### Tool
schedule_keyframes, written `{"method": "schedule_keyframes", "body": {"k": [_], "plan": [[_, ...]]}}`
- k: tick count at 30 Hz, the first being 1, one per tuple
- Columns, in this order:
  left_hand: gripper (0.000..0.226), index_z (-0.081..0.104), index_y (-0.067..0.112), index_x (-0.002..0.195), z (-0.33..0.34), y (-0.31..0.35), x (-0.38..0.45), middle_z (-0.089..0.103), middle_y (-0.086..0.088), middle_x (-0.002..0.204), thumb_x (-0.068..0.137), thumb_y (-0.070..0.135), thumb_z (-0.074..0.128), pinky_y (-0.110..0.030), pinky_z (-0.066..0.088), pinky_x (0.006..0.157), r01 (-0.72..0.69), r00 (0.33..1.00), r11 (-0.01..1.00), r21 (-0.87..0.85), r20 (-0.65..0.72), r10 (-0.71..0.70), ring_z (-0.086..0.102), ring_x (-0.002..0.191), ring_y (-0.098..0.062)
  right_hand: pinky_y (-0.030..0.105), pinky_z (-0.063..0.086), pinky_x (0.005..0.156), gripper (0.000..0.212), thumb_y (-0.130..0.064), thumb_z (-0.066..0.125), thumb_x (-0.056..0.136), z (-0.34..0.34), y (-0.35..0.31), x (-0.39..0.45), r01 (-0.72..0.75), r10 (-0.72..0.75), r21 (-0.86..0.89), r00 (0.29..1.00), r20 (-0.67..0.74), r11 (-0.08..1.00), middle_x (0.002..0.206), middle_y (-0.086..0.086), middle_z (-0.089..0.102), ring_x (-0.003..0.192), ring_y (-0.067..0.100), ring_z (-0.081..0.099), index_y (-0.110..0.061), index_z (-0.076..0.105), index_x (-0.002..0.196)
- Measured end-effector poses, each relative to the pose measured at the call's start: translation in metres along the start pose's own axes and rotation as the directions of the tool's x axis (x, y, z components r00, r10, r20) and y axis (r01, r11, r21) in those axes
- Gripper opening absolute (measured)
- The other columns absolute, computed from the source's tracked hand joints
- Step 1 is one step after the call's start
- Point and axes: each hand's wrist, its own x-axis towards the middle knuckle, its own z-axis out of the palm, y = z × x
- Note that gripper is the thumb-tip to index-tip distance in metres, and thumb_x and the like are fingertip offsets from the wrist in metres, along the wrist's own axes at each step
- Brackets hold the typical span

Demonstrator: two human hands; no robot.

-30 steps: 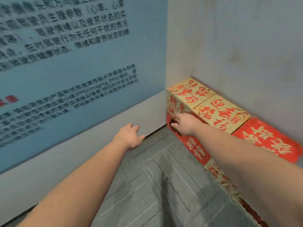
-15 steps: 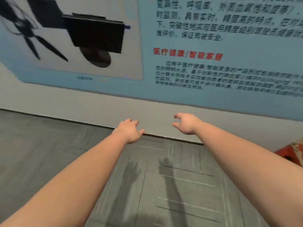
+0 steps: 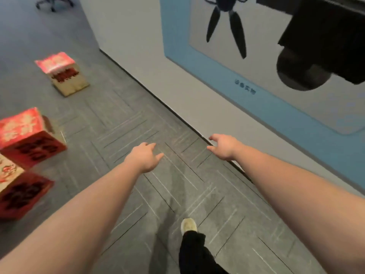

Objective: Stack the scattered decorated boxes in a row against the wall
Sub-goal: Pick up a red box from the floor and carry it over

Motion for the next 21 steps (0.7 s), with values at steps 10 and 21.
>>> {"method": "schedule_keyframes", "body": {"k": [10, 21], "plan": [[0.063, 0.026, 0.021, 0.149, -0.086, -0.162, 0.111, 0.026, -0.007, 0.154, 0.096, 0.053, 0.038, -0.044, 0.030, 0.112, 0.301, 0.950, 0.940, -0.163, -0.037, -0.311, 0.028, 0.139, -0.030, 0.038, 0.036, 0.108, 0.053, -0.040, 0.046, 0.098, -0.019, -0.190, 0.226, 0.277, -0.262, -0.093, 0.954, 0.146, 0.956, 0.147, 0.009, 0.044, 0.133, 0.029, 0.042, -0.015, 0.037, 0.144], [0.063, 0.024, 0.023, 0.150, -0.178, -0.347, 0.245, 0.021, -0.005, 0.156, 0.096, 0.053, 0.037, -0.045, 0.028, 0.113, 0.411, 0.902, 0.863, -0.294, -0.006, -0.431, 0.024, 0.141, -0.028, 0.036, 0.035, 0.109, 0.054, -0.039, 0.046, 0.099, -0.046, -0.408, 0.405, 0.401, -0.355, -0.186, 0.904, 0.240, 0.897, 0.147, 0.011, 0.043, 0.134, 0.029, 0.042, -0.013, 0.037, 0.145]]}}
